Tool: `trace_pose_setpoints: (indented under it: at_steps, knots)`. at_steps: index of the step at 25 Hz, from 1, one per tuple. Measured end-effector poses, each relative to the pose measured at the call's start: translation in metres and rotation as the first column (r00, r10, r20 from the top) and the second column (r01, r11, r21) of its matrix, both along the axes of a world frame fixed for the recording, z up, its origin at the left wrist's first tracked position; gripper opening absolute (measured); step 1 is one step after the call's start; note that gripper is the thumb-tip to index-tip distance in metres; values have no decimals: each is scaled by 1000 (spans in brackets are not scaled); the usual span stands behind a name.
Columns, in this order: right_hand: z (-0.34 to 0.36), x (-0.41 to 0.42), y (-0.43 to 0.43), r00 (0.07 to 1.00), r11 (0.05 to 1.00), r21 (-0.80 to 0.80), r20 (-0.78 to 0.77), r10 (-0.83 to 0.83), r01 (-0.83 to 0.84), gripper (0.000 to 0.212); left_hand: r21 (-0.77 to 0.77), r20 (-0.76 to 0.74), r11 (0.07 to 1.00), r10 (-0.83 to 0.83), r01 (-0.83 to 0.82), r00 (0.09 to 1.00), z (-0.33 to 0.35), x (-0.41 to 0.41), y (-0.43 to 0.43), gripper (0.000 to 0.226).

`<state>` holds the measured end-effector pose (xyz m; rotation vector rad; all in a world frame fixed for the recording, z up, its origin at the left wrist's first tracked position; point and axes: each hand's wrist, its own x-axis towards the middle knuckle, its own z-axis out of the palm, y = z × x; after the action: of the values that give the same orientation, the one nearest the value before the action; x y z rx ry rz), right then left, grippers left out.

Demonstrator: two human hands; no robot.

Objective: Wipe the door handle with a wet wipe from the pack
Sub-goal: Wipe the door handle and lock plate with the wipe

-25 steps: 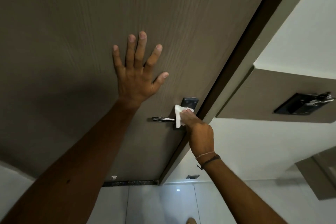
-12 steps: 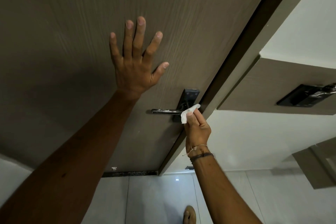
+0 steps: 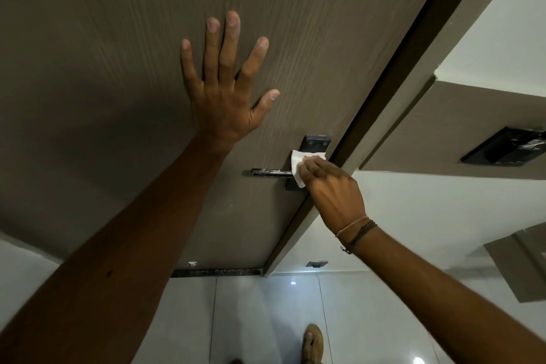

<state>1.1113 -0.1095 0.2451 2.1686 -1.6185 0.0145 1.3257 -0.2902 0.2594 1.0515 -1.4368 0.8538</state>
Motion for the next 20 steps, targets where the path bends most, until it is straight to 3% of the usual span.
trace_pose_setpoints:
  at_steps: [3, 10, 12, 20]
  knots:
    - [2, 1, -10, 985, 979, 189, -138, 100, -73, 59, 0, -14, 1000, -16, 16, 1000, 0, -1, 1, 87]
    - [9, 44, -36, 973, 949, 305, 232, 10, -82, 27, -12, 8, 1000, -1, 1, 1000, 7, -3, 12, 83]
    - [9, 55, -40, 943, 929, 339, 331, 29, -147, 30, -22, -3, 1000, -10, 10, 1000, 9, -3, 13, 82]
    - [7, 20, -28, 981, 947, 269, 123, 149, -178, 37, -7, 8, 1000, 3, -3, 1000, 11, -4, 17, 82]
